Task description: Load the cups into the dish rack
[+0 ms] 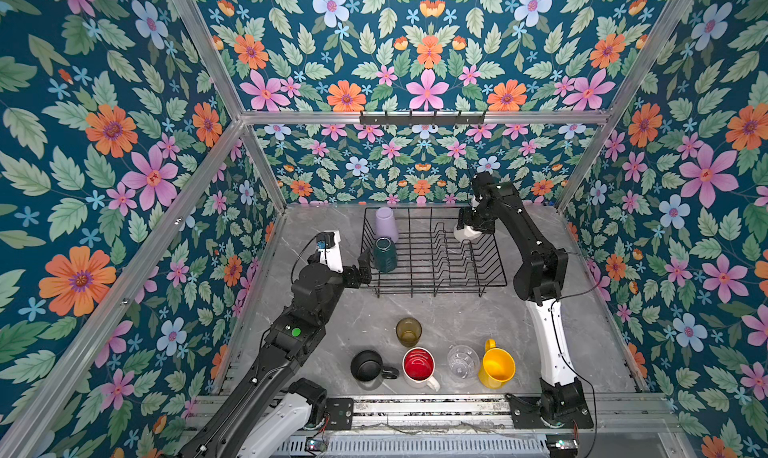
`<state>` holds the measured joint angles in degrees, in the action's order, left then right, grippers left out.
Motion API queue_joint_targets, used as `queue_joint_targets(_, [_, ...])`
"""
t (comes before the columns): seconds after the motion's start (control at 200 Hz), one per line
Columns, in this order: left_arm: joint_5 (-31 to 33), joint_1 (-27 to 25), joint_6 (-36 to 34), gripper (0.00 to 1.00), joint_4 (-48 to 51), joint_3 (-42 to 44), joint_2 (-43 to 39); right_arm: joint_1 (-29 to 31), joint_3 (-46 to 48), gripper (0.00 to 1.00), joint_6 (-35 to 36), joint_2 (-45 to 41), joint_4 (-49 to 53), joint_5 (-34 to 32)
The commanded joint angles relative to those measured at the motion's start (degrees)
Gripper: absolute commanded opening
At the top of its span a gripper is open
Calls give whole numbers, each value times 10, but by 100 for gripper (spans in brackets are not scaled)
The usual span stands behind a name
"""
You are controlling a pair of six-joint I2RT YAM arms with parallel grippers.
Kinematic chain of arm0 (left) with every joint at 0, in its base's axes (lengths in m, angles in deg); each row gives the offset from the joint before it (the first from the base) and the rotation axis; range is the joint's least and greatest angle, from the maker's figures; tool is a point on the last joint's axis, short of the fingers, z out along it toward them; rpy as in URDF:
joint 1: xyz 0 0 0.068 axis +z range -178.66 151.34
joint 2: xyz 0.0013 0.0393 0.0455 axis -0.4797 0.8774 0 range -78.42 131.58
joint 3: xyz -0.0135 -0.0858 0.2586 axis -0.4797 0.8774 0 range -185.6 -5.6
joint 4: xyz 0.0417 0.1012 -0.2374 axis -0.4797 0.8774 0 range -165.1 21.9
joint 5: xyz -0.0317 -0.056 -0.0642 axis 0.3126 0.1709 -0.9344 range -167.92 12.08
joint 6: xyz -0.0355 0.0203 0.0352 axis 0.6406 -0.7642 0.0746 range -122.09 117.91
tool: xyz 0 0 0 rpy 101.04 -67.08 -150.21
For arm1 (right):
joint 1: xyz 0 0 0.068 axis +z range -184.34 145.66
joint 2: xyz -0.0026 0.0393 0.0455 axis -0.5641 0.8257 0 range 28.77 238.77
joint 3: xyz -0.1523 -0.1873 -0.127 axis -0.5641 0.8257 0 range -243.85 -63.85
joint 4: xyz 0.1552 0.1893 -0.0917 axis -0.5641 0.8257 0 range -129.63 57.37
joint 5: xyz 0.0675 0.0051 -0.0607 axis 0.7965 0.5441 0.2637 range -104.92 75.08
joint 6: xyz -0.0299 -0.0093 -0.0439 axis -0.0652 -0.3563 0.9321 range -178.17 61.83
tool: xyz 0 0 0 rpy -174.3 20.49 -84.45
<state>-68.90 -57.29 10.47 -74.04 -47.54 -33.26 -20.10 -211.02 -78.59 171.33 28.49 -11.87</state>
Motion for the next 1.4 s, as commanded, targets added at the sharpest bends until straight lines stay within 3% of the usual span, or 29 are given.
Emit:
queue_joint_targets(0.0, [1, 0, 2, 100, 1, -4, -1, 1, -3, 31, 8, 3, 15, -2])
queue_joint_targets(0.235, [4, 0, 1, 100, 5, -8, -1, 1, -4, 59, 22, 13, 10, 2])
queue_joint_targets(0.565, [7, -1, 1, 100, 9, -9, -1, 1, -3, 79, 37, 19, 11, -10])
queue_joint_targets(1.395, [8, 0, 1, 100, 12, -12, -6, 10, 9, 91, 45, -23, -1, -30])
